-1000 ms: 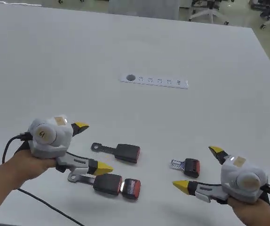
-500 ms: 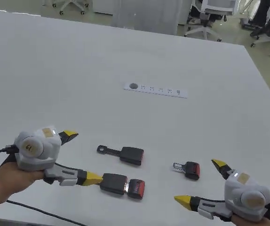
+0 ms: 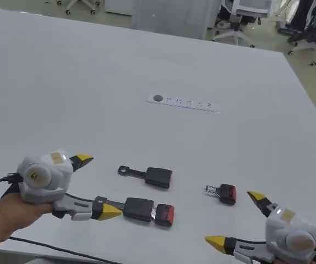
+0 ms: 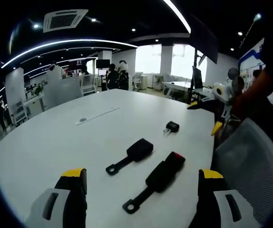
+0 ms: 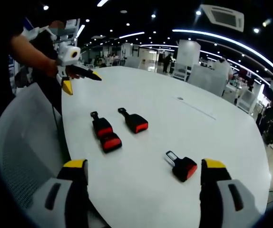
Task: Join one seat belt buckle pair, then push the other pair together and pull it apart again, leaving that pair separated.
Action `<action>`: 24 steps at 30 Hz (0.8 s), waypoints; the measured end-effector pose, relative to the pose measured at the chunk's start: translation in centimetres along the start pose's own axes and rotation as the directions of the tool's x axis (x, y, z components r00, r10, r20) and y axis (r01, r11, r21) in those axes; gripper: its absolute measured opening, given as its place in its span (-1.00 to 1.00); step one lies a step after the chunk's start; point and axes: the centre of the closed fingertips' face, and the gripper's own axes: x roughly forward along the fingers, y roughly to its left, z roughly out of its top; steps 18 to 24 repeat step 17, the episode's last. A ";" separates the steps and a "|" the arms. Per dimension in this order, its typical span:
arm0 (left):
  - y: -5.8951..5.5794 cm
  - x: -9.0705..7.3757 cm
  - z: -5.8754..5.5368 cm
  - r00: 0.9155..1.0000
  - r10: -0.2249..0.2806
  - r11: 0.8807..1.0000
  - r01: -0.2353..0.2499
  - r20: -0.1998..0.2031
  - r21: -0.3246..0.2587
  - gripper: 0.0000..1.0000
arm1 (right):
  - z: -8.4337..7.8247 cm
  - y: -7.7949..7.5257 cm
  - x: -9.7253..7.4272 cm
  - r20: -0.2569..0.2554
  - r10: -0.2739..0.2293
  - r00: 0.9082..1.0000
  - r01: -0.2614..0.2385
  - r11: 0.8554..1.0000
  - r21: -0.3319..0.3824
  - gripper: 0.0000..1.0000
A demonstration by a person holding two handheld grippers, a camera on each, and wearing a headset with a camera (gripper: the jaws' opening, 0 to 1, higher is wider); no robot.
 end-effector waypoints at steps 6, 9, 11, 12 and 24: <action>-0.2 -0.2 -0.2 1.000 -0.010 1.000 0.010 -0.005 0.007 1.00 | 0.3 0.6 0.2 0.011 0.009 1.000 -0.009 1.000 0.002 1.00; -0.1 -0.4 -0.2 1.000 -0.008 1.000 0.008 0.001 0.000 1.00 | 0.5 0.7 0.3 0.020 0.007 1.000 -0.007 1.000 0.004 1.00; 0.0 -0.5 -0.1 1.000 -0.006 1.000 0.006 0.005 -0.002 1.00 | 0.6 0.8 0.4 0.024 0.007 1.000 -0.007 1.000 0.003 1.00; 0.0 -0.5 -0.1 1.000 -0.006 1.000 0.006 0.006 -0.002 1.00 | 0.6 0.8 0.4 0.024 0.007 1.000 -0.007 1.000 0.003 1.00; -0.1 -0.6 -0.2 1.000 -0.004 1.000 0.004 0.006 -0.007 1.00 | 0.8 0.9 0.5 0.031 0.005 0.999 -0.005 1.000 0.005 1.00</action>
